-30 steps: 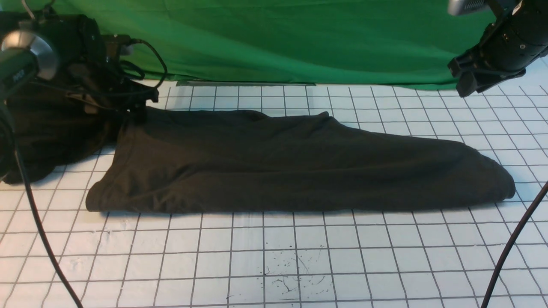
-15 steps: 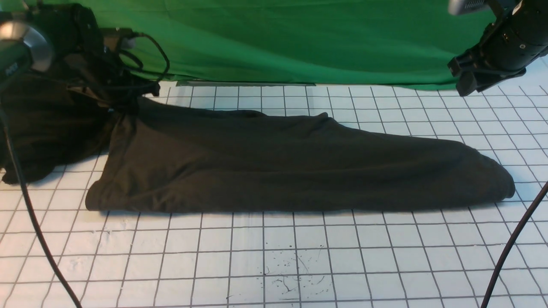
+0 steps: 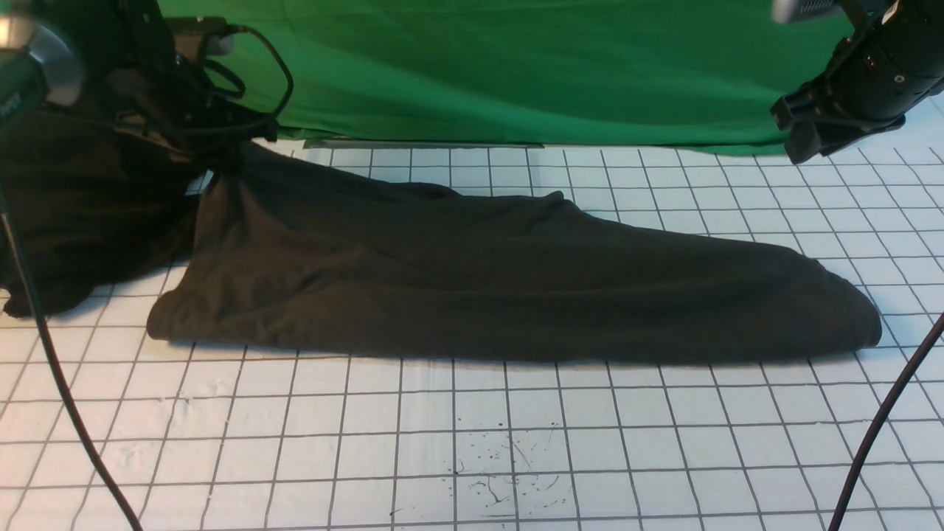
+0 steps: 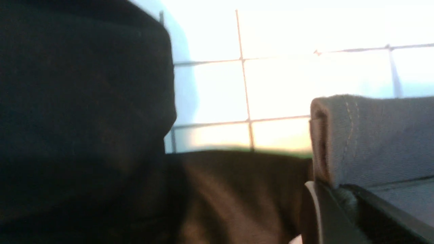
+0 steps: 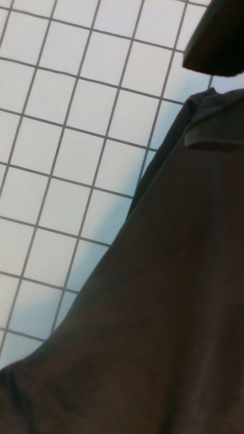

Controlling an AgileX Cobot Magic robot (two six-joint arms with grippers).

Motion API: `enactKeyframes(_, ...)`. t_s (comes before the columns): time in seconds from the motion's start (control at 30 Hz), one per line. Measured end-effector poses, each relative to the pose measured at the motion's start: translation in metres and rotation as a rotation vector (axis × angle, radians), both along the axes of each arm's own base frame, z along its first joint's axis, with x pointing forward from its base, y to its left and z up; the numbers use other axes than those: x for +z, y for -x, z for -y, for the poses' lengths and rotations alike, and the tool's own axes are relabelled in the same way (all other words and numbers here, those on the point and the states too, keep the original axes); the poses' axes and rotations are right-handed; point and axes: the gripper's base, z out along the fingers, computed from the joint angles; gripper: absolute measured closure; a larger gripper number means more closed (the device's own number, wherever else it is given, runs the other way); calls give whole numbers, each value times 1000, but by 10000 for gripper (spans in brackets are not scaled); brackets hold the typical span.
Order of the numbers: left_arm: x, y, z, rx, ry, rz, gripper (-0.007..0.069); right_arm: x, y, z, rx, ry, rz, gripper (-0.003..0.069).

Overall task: Fold a long-sleeved shirt over a white checkered tablecloth.
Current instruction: 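Fold the black garment in half by bringing its near edge over to the far edge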

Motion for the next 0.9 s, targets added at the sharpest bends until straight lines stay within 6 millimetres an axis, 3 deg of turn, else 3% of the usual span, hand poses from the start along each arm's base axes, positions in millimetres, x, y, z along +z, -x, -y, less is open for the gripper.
enactKeyframes(0.17,-28,-3,-3,-6,-35,-63,469,0,0,0,0,0,1,417)
enactKeyframes(0.37,-38,-4,-3,-8,-36,-84,378,0,0,0,0,0,1,417)
enactKeyframes(0.9,-14,-2,8,-29,-39,-37,375,0,0,0,1,0,2,417)
